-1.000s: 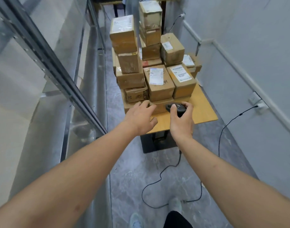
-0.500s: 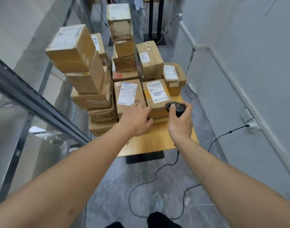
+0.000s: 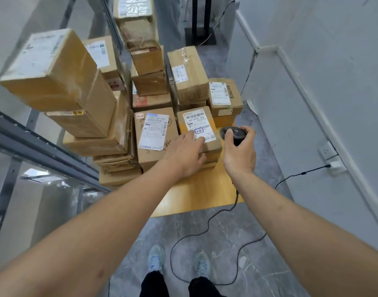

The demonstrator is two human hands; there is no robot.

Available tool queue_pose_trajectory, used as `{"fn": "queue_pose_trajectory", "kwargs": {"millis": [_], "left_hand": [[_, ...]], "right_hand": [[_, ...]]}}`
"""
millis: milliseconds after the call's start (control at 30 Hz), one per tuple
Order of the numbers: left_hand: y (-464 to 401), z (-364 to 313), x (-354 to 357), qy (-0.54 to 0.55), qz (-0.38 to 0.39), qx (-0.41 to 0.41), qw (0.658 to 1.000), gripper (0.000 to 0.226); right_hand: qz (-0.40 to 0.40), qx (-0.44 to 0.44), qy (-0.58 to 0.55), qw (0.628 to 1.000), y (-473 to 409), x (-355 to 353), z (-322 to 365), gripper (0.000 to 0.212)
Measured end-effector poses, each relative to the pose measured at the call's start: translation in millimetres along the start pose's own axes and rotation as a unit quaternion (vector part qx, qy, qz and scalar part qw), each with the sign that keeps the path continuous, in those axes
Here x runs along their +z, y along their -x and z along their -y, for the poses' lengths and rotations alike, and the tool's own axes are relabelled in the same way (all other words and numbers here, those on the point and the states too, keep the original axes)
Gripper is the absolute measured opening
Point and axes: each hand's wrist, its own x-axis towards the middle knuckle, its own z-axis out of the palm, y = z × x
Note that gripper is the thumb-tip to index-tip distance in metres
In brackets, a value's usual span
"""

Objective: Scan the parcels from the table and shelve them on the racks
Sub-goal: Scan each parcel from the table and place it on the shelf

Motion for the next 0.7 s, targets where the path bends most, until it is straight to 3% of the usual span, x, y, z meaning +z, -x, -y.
{"fn": "queue_pose_trajectory", "kwargs": {"millis": [333, 700], "left_hand": [[-24, 3, 23, 0.011, -0.051, -0.033, 0.998, 0.036], [-28, -13, 31, 0.190, -0.098, -0.063, 0.975, 0.045]], "right_hand": [[0.042, 0.021, 0.040, 0.998, -35, 19, -11, 0.040], [0.018, 0.062, 0.046, 0.997, -26, 2, -26, 0.034]]}}
